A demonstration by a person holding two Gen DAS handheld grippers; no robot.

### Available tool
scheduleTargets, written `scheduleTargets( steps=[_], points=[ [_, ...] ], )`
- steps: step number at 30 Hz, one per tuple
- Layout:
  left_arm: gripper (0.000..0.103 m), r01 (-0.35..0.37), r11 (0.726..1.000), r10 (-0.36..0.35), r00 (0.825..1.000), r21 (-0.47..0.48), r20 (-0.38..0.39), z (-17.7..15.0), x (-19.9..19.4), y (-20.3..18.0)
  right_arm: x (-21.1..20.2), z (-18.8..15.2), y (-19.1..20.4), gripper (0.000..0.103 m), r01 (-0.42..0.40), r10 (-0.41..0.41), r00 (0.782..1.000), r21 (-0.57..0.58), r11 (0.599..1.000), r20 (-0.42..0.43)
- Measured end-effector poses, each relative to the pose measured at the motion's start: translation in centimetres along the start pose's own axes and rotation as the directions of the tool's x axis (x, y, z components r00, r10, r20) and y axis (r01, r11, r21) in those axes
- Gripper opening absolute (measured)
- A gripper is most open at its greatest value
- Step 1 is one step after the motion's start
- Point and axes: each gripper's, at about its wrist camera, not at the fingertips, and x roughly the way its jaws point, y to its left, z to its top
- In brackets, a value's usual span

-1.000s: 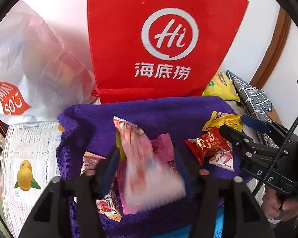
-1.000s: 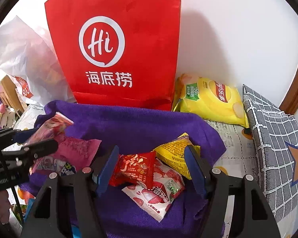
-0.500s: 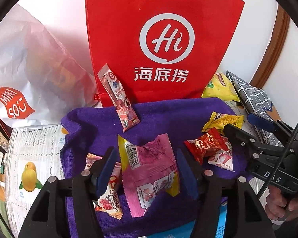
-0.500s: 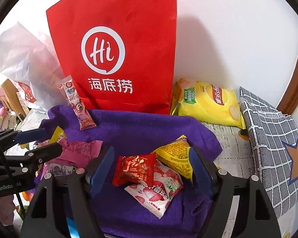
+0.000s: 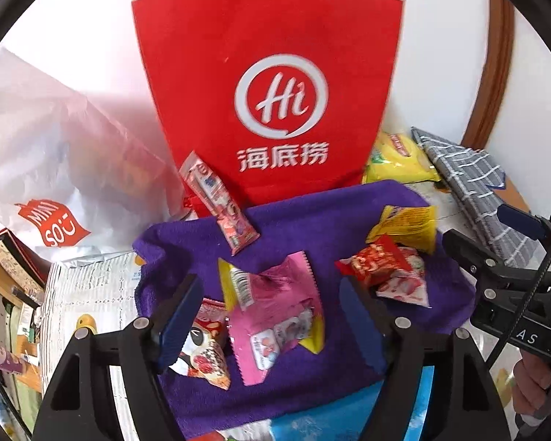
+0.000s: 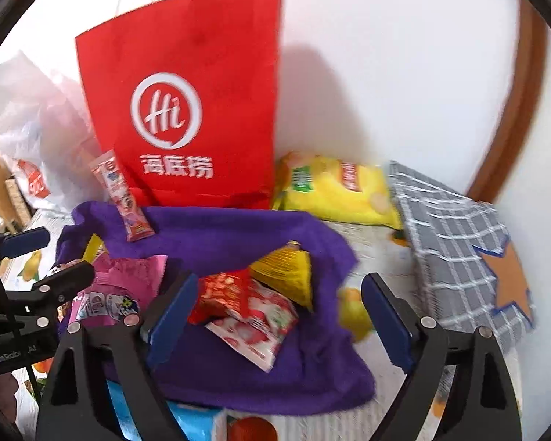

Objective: Organize snacks
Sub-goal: 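Raise both open tools away from the towel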

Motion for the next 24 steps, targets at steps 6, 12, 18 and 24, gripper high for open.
scheduleTargets(
  steps=[6,12,18,24],
  points=[
    [0.076,0.006,1.0,-0.005,0.999,-0.027,0.051,-0.3,-3.4,-0.3,-3.4,-1.0,-0.6,0.09,0.052,-0.052,0.999,-0.028,0.998,-0.007],
    [0.076,0.007,0.999,-0.003,0.997,-0.051,0.082,-2.3,-7.0,0.4,-7.0,-3.2,-0.5,0.09,0.011,-0.011,1.0,-0.01,1.0,-0.004],
    [0.076,-0.007,0.999,0.011,0.996,-0.053,0.092,-5.6,-10.2,0.8,-10.0,-5.7,0.0,0.09,-0.015,0.015,1.0,0.021,1.0,-0.007],
    [0.076,-0.005,0.996,0.014,0.995,-0.092,0.102,-9.0,-12.9,1.2,-12.6,-8.6,1.1,0.09,0.042,-0.042,0.999,-0.039,0.998,-0.004]
  ],
)
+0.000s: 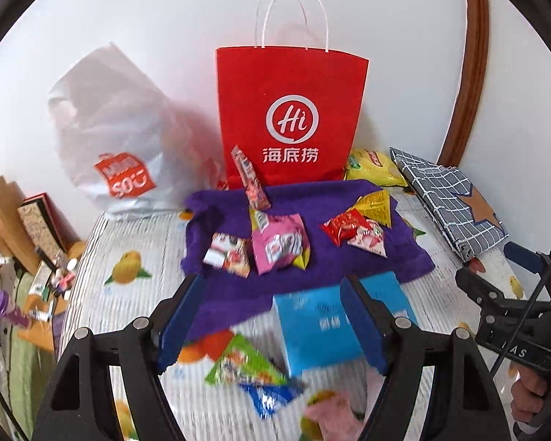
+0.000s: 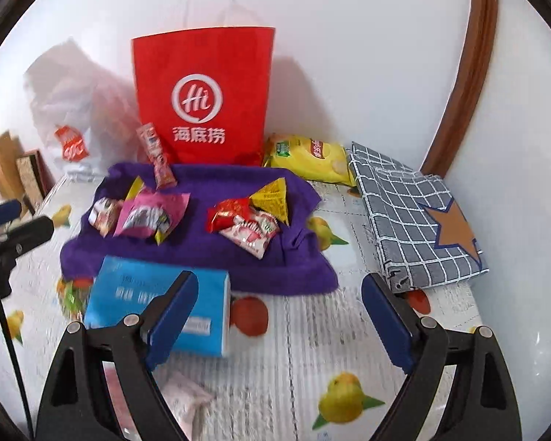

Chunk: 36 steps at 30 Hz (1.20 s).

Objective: Organize snacks
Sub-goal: 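Raise both open tools away from the towel, then lower the right tool onto the pink pastry packet and close on it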

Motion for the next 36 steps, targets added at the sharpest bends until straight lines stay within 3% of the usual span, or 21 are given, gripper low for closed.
scheduleTargets(
  steps=[14,28,36],
  points=[
    [0.076,-0.016,1.0,0.015,1.0,-0.021,-0.02,-5.3,-3.5,0.8,-1.9,-5.5,0.3,0.09,-0.105,0.105,0.994,0.037,0.994,0.013],
    [0.076,-0.055,0.996,0.049,0.996,-0.071,-0.077,-7.6,-2.3,3.6,0.6,-8.7,0.4,0.089,-0.17,0.178,0.982,0.112,0.979,-0.066],
    [0.076,-0.049,0.995,0.039,0.993,-0.086,-0.11,-8.6,-1.1,4.4,3.4,-10.7,3.1,0.067,-0.223,0.237,0.959,0.099,0.97,-0.158]
  ],
)
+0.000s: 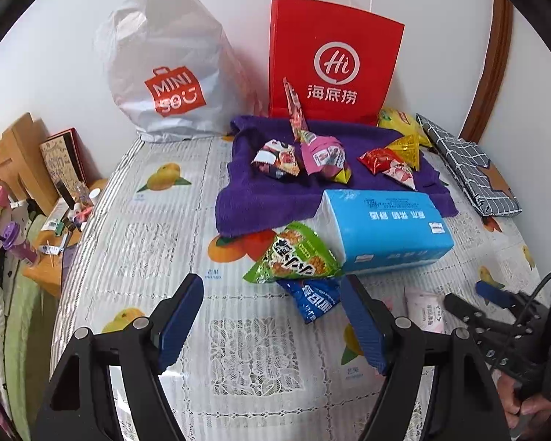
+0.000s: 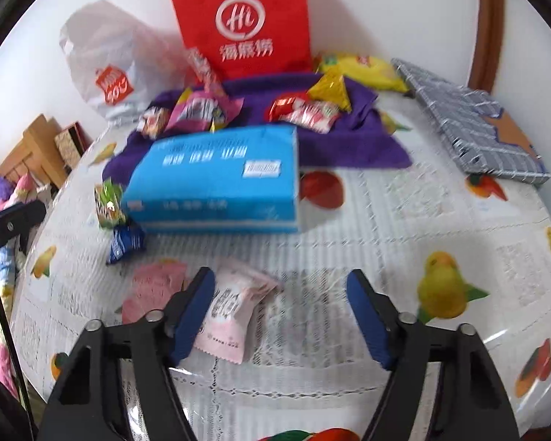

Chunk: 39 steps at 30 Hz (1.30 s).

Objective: Organize snacks
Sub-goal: 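Lower the right tool onto the pink pastry packet and close on it, then hold the pink pastry packet with the right tool while the left tool approaches the green chip bag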

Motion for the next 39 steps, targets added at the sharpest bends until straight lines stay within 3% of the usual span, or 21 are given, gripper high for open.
scheduleTargets(
  steps=[14,25,31,33,39],
  points=[
    [0.076,0.059,0.997,-0.062,0.997,-0.053,-0.047,-0.8,1.7,1.6,3.1,-1.0,2.1,0.061,-0.064,0.062,0.996,-0.034,0.997,-0.068],
    [0.076,0.063,0.997,-0.066,0.996,-0.053,-0.058,-1.3,2.1,1.5,3.6,-1.1,2.9,0.061,-0.013,0.009,0.999,-0.089,0.996,-0.048],
    [0.076,0.053,0.997,-0.056,0.996,-0.052,-0.069,-1.5,2.3,1.5,3.6,-1.5,3.0,0.055,0.022,-0.024,1.0,-0.126,0.992,-0.018],
    [0.076,0.051,0.997,-0.055,0.996,-0.055,-0.07,-1.5,2.3,1.4,3.5,-1.5,2.8,0.048,0.024,-0.026,1.0,-0.127,0.992,-0.014],
    [0.076,0.042,0.998,-0.045,0.997,-0.051,-0.066,-1.5,2.1,1.3,3.2,-1.6,1.2,0.047,0.036,-0.037,0.999,-0.103,0.994,-0.007]
  ],
)
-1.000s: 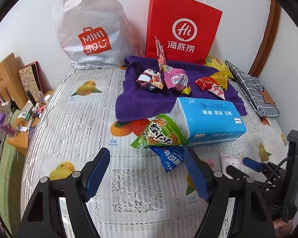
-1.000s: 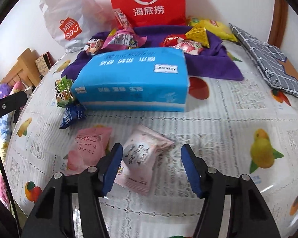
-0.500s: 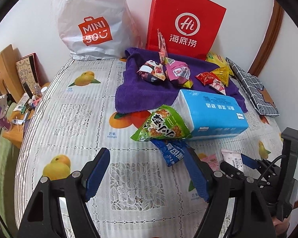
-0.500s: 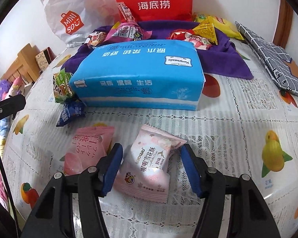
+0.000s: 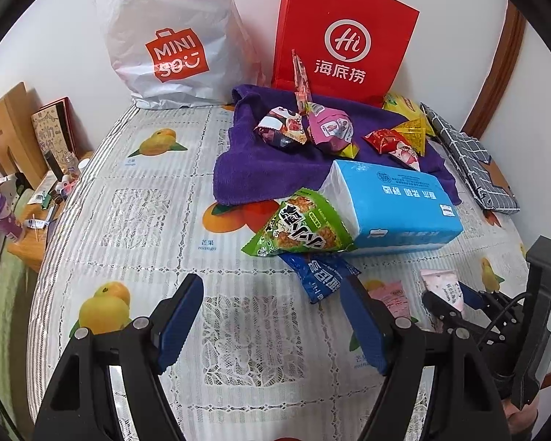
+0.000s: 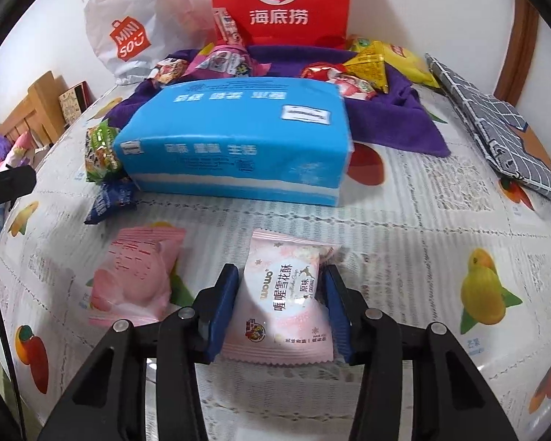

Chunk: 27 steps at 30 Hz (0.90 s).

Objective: Organize snacks
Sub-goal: 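Hold the pink pastry packet with the right tool while the left tool approaches the green chip bag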

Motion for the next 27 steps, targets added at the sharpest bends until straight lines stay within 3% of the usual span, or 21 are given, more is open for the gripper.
scheduleTargets(
  steps=[27],
  points=[
    [0.076,-0.001,1.0,0.001,1.0,0.003,-0.011,-0.2,0.4,-0.4,-0.3,-0.7,-1.7,0.047,0.018,-0.018,1.0,0.02,1.0,0.019]
  ],
)
